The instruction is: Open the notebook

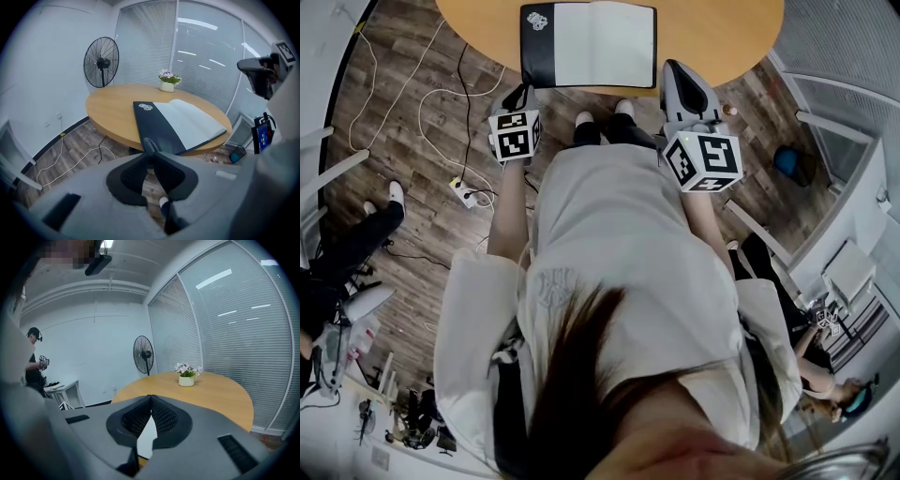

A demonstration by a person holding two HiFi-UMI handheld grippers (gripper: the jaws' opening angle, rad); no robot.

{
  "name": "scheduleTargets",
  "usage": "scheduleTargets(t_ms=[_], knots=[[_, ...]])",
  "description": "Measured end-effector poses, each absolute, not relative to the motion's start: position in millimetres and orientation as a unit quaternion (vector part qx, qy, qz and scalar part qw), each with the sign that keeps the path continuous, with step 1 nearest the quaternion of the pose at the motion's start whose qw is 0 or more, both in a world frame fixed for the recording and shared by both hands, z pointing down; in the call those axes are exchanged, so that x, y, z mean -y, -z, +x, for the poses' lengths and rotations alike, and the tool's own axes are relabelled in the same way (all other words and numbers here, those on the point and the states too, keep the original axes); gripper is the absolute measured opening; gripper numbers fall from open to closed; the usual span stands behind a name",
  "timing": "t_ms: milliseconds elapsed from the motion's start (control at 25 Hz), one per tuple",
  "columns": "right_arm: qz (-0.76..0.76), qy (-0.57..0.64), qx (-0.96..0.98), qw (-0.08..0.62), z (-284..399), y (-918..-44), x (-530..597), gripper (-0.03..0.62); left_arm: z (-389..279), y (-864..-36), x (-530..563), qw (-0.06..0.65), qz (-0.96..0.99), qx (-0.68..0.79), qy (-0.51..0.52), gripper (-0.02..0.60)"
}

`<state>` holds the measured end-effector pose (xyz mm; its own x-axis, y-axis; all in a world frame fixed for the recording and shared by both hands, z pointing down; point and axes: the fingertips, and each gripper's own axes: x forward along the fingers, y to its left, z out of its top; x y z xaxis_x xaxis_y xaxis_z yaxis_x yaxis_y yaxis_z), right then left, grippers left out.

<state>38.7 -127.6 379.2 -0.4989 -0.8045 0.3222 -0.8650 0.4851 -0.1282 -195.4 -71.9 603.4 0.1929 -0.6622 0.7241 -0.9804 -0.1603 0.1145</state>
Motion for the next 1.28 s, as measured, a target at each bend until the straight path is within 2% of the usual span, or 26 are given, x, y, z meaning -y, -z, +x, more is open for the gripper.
scheduleTargets(t_ms=[640, 1000, 1280], knots=[[0.499, -0.139, 0.849, 0.103, 47.8, -380.0, 130.6, 0.002, -197.0, -607.2, 71.7, 0.321, 0.699, 0.585, -0.257, 0.064], [0.505, -0.142, 0.845, 0.101, 51.3, -379.2, 132.4, 0.002, -207.8, -600.9, 71.7, 0.35, 0.681, 0.605, -0.219, 0.133], [0.505, -0.141, 0.846, 0.098, 48.6, -379.1, 129.8, 0.002, -205.0, -594.8, 73.4, 0.334, 0.694, 0.597, -0.226, 0.137]])
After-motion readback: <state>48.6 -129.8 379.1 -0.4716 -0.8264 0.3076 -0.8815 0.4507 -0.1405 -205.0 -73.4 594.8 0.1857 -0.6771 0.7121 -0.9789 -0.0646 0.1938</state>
